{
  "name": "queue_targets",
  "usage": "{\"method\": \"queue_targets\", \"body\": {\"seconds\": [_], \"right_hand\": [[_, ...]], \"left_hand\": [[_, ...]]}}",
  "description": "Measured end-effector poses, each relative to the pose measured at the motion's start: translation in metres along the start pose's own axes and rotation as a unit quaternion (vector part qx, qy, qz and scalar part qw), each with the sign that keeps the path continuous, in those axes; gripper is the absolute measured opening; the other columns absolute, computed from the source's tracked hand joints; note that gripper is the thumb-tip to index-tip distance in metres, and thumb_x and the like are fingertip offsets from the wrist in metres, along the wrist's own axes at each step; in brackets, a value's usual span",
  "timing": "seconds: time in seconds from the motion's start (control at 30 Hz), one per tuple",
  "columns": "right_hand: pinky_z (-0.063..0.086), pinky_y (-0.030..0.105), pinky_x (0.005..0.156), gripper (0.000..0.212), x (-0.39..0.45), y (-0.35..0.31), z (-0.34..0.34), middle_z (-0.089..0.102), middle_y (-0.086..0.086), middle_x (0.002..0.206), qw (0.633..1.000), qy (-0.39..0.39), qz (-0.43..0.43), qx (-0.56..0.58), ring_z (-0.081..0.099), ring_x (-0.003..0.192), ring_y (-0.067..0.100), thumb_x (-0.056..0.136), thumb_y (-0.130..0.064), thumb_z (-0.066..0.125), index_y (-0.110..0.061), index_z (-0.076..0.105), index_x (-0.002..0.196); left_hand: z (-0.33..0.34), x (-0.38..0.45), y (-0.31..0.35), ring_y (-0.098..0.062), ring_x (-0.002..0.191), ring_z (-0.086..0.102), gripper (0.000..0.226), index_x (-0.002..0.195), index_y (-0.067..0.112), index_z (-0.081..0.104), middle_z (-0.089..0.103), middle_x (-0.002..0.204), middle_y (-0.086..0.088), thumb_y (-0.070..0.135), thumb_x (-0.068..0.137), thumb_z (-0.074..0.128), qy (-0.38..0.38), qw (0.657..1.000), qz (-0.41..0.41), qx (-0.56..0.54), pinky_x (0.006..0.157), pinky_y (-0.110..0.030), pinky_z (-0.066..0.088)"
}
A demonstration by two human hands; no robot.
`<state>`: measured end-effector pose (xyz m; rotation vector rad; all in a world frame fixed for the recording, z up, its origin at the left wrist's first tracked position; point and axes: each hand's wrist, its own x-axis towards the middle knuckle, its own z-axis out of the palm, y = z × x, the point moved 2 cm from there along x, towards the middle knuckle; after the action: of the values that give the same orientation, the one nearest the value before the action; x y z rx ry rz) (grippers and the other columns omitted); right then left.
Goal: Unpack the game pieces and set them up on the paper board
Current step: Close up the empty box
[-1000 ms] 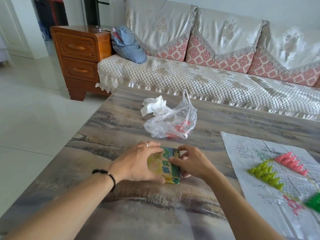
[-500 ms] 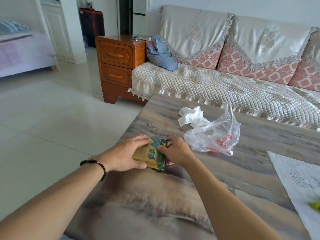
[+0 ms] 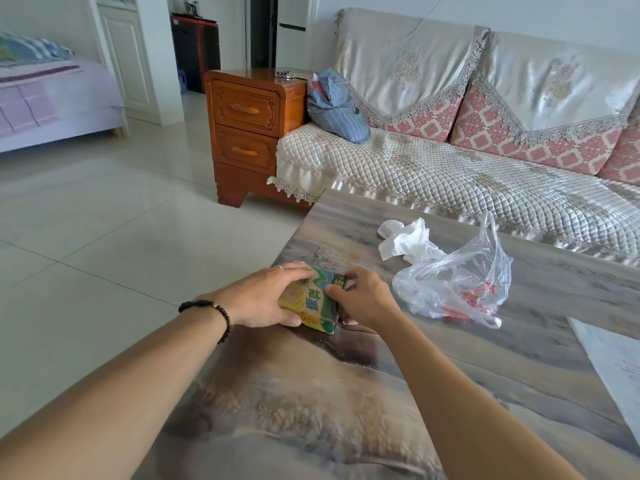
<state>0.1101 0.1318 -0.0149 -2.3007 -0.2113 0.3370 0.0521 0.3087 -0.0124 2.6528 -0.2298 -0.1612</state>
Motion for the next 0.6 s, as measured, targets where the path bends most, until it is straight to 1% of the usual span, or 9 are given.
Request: {"method": "queue_targets", "body": {"seconds": [0.07, 0.17, 0.2, 0.27, 0.33, 0.4, 0.5, 0.57, 0.6], "right_hand": [[0.059, 0.044, 0.075, 0.042, -0.002, -0.001, -0.003, 0.069, 0.005, 0.095, 1.000, -0.003, -0.014, -0.027, 0.068, 0.082, 0.022, 0.085, -0.042, 0.064, -0.015, 0.054, 0.117], [0.052, 0.041, 0.087, 0.052, -0.006, -0.002, -0.021, 0.065, 0.005, 0.113, 0.993, 0.026, -0.061, -0.100, 0.063, 0.100, 0.024, 0.088, -0.044, 0.058, -0.015, 0.050, 0.131], [0.050, 0.038, 0.088, 0.052, -0.006, -0.001, -0.031, 0.064, 0.005, 0.116, 0.988, 0.054, -0.080, -0.123, 0.060, 0.104, 0.023, 0.089, -0.041, 0.057, -0.015, 0.050, 0.133], [0.049, 0.034, 0.085, 0.043, -0.004, 0.009, -0.057, 0.064, 0.004, 0.116, 0.974, 0.121, -0.117, -0.153, 0.059, 0.104, 0.023, 0.088, -0.037, 0.058, -0.015, 0.058, 0.125], [0.049, 0.036, 0.086, 0.039, 0.002, 0.025, -0.085, 0.062, 0.004, 0.118, 0.959, 0.173, -0.131, -0.180, 0.057, 0.107, 0.024, 0.087, -0.038, 0.059, -0.016, 0.062, 0.118], [0.044, 0.041, 0.096, 0.052, 0.011, 0.046, -0.110, 0.053, 0.002, 0.130, 0.947, 0.188, -0.097, -0.240, 0.045, 0.121, 0.025, 0.083, -0.051, 0.060, -0.023, 0.056, 0.126], [0.028, 0.057, 0.107, 0.090, 0.026, 0.083, -0.138, 0.020, 0.004, 0.154, 0.934, 0.112, -0.004, -0.339, 0.017, 0.141, 0.034, 0.067, -0.079, 0.056, -0.041, 0.027, 0.144], [0.021, 0.063, 0.109, 0.106, 0.036, 0.110, -0.147, -0.003, 0.003, 0.160, 0.940, 0.047, 0.054, -0.334, 0.003, 0.145, 0.039, 0.057, -0.086, 0.056, -0.047, 0.011, 0.146], [0.021, 0.064, 0.110, 0.111, 0.040, 0.121, -0.150, -0.007, 0.003, 0.160, 0.943, 0.022, 0.072, -0.323, 0.002, 0.145, 0.040, 0.053, -0.087, 0.056, -0.048, 0.009, 0.145]], "left_hand": [[-0.003, -0.002, 0.003, -0.009, 0.138, 0.029, 0.090, 0.148, 0.033, 0.027, 0.017, 0.157, 0.014, 0.037, 0.075, 0.080, -0.006, 1.000, -0.006, 0.004, 0.108, -0.024, 0.026], [-0.016, 0.004, 0.013, -0.009, 0.139, 0.028, 0.094, 0.145, 0.031, 0.033, 0.019, 0.156, 0.013, 0.054, 0.067, 0.079, 0.016, 1.000, -0.024, 0.008, 0.109, -0.027, 0.026], [-0.020, 0.009, 0.019, -0.010, 0.138, 0.030, 0.089, 0.145, 0.030, 0.035, 0.022, 0.156, 0.011, 0.058, 0.070, 0.075, 0.035, 0.999, -0.026, 0.002, 0.108, -0.029, 0.028], [-0.025, 0.024, 0.032, -0.012, 0.134, 0.035, 0.076, 0.144, 0.028, 0.037, 0.028, 0.152, 0.009, 0.058, 0.080, 0.064, 0.080, 0.997, -0.017, -0.016, 0.105, -0.030, 0.032], [-0.022, 0.045, 0.048, -0.012, 0.133, 0.038, 0.067, 0.144, 0.029, 0.037, 0.033, 0.150, 0.008, 0.056, 0.086, 0.058, 0.103, 0.994, 0.000, -0.025, 0.105, -0.030, 0.035], [-0.014, 0.071, 0.064, -0.013, 0.134, 0.037, 0.064, 0.145, 0.031, 0.034, 0.033, 0.149, 0.010, 0.054, 0.088, 0.055, 0.106, 0.994, 0.020, -0.029, 0.106, -0.034, 0.035], [0.001, 0.119, 0.087, -0.013, 0.136, 0.032, 0.062, 0.146, 0.031, 0.031, 0.032, 0.150, 0.007, 0.046, 0.091, 0.056, 0.106, 0.992, 0.055, -0.045, 0.105, -0.031, 0.031], [0.010, 0.154, 0.099, -0.014, 0.137, 0.030, 0.061, 0.146, 0.034, 0.031, 0.031, 0.150, 0.004, 0.044, 0.091, 0.057, 0.107, 0.992, 0.063, -0.034, 0.103, -0.028, 0.029], [0.015, 0.172, 0.101, -0.015, 0.139, 0.026, 0.061, 0.146, 0.037, 0.031, 0.027, 0.152, 0.003, 0.045, 0.091, 0.057, 0.101, 0.993, 0.061, -0.026, 0.105, -0.029, 0.028]]}}
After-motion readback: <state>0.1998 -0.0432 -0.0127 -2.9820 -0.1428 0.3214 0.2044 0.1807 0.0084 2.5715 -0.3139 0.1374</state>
